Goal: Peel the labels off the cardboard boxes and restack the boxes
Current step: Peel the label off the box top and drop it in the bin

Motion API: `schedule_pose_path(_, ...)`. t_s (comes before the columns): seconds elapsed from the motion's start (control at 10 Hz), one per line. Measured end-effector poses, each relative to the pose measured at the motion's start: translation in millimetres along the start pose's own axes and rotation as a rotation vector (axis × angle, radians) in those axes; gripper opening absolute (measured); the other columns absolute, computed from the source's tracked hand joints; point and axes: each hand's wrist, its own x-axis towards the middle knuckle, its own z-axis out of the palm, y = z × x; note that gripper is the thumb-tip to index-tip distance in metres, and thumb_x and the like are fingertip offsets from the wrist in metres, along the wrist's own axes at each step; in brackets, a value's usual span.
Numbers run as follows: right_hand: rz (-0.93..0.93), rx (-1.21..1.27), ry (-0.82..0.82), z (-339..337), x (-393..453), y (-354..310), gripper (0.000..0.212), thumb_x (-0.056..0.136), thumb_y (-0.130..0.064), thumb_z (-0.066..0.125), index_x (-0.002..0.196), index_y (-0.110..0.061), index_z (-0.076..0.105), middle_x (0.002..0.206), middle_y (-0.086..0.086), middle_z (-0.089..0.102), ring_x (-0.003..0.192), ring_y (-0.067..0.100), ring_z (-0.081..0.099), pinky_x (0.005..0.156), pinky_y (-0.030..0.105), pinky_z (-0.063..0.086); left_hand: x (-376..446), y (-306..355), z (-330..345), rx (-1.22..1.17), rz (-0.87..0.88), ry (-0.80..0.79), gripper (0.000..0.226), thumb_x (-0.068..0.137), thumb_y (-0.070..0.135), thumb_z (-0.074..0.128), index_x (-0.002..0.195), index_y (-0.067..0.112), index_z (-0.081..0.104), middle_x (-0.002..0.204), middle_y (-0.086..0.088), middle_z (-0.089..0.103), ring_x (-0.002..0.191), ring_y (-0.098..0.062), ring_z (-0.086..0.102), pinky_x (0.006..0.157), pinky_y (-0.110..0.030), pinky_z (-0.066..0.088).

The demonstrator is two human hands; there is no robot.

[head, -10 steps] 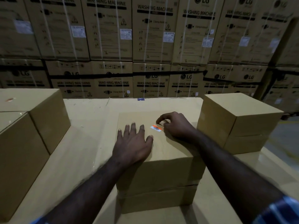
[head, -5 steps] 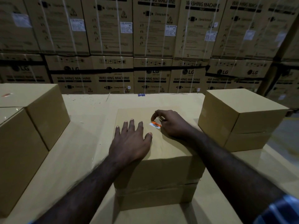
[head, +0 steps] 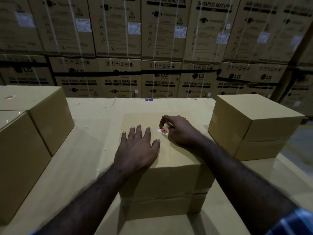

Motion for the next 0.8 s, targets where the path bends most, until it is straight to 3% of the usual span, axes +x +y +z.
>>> schedule_pose_path(0.1,0.002,0.005,0.015,1.4,0.5,1.1,0.029,0.091,-0.004,0.053,0.105,-0.027,0.061,0.122,0.004,0.062,0.111,0.022,0.056,0.091,0.047,0.051,0.6,0.3,0.5,0.003,-0.004,0.004,0.068,0.098,0.059,0.017,0.155,0.025,0.005,0.163,-0.007,-0.004,0.149,-0.028,-0.005,0.118,-0.050,-0.003)
schedule_pose_path(0.3,0.033,0.102,0.005,-0.2,1.3,2.9,0.032,0.093,-0.006,0.052,0.120,-0.024,0.057,0.132,0.005,0.058,0.119,0.021,0.053,0.096,0.041,0.050,-1.2,0.1,-1.9,-0.006,0.007,-0.006,0.067,0.098,0.058,0.017,0.155,0.024,0.004,0.163,-0.008,-0.003,0.149,-0.027,-0.005,0.119,-0.049,-0.003)
schedule_pose_path(0.4,0.083,0.314,0.049,-7.3,-1.8,6.3,0.043,0.087,0.002,0.055,0.122,-0.023,0.055,0.136,0.003,0.055,0.127,0.019,0.048,0.090,0.028,0.045,-1.6,0.7,-2.5,-0.006,0.007,-0.005,0.067,0.098,0.058,0.017,0.155,0.024,0.005,0.163,-0.008,-0.003,0.149,-0.027,-0.005,0.119,-0.049,-0.002)
schedule_pose_path(0.5,0.189,0.485,-0.019,-16.4,-0.3,9.0,0.056,0.078,0.012,0.053,0.122,-0.024,0.052,0.140,0.003,0.050,0.134,0.018,0.041,0.087,0.026,0.041,-1.7,1.5,-2.6,0.004,0.006,-0.007,0.067,0.098,0.058,0.017,0.155,0.024,0.005,0.163,-0.007,-0.003,0.149,-0.028,-0.005,0.119,-0.049,-0.002)
schedule_pose_path(0.7,0.273,0.403,-0.179,-31.3,15.4,5.2,0.069,0.080,0.010,0.058,0.138,-0.022,0.043,0.149,0.010,0.037,0.139,0.027,0.033,0.086,0.031,0.046,-0.7,1.2,-1.7,-0.005,-0.012,-0.005,0.067,0.098,0.058,0.017,0.155,0.025,0.004,0.163,-0.007,-0.003,0.149,-0.027,-0.004,0.119,-0.048,-0.003)
schedule_pose_path(0.8,0.303,0.324,-0.249,-37.2,19.2,2.1,0.074,0.082,0.006,0.061,0.145,-0.024,0.036,0.150,0.010,0.033,0.134,0.030,0.035,0.095,0.039,0.047,-0.9,1.7,-1.9,-0.001,-0.016,-0.008,0.067,0.098,0.058,0.017,0.155,0.025,0.004,0.163,-0.006,-0.004,0.149,-0.026,-0.005,0.120,-0.048,-0.003)
